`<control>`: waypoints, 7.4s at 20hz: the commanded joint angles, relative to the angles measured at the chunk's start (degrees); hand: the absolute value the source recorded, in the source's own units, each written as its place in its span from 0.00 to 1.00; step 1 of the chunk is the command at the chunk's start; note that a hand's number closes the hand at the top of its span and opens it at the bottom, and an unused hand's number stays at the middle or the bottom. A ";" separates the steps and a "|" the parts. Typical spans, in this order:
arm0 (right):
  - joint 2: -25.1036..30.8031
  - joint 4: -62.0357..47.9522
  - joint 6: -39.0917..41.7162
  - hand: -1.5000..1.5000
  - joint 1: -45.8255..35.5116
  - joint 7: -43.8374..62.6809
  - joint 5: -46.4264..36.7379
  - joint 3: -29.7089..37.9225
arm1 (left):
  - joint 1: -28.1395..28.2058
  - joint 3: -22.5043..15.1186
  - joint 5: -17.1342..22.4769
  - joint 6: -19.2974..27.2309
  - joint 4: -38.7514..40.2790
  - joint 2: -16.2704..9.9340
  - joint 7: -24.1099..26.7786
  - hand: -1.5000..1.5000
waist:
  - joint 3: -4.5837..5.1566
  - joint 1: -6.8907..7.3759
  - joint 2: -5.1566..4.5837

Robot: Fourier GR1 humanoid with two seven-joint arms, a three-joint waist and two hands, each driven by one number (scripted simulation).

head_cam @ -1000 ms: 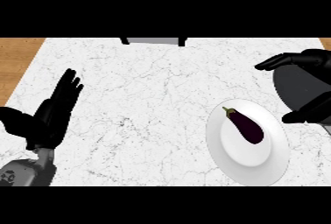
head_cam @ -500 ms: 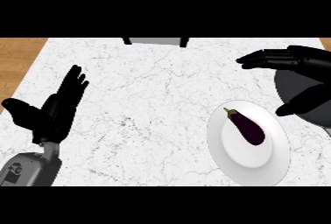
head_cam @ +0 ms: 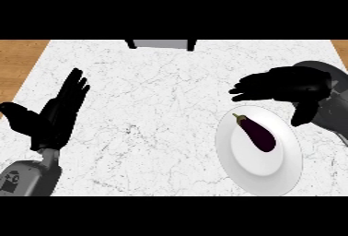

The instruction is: Pick the eggplant from the plate and place it in the pan

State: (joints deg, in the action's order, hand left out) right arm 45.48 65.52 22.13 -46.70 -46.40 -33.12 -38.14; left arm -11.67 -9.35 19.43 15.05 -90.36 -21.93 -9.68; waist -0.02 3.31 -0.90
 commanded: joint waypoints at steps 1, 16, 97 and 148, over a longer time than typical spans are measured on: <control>0.22 -4.48 1.27 0.00 -1.57 -7.67 -8.50 -7.40 | 0.04 1.32 -0.05 0.17 -0.54 -0.95 -1.19 0.50 | -0.01 -0.55 0.27; -2.22 -6.57 -12.35 0.00 -0.05 -10.05 -22.51 -3.14 | 3.82 2.41 -4.08 -1.06 2.19 4.28 3.51 0.50 | 0.03 -3.05 0.85; -33.30 32.67 -5.88 1.00 21.33 50.72 -37.49 40.64 | 5.54 14.29 -8.84 -9.78 0.17 7.93 -1.55 0.50 | 0.10 -5.77 1.70; -6.40 -54.74 -27.99 0.00 0.87 9.76 -12.62 80.07 | -0.78 10.64 -13.29 -9.72 0.56 12.85 -3.25 0.50 | -0.44 -0.73 -0.44</control>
State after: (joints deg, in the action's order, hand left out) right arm 37.68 11.37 -9.50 -44.82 -32.99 -50.58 37.60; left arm -11.87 2.41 7.49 3.98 -89.74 -10.08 -12.32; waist -0.43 3.33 -1.53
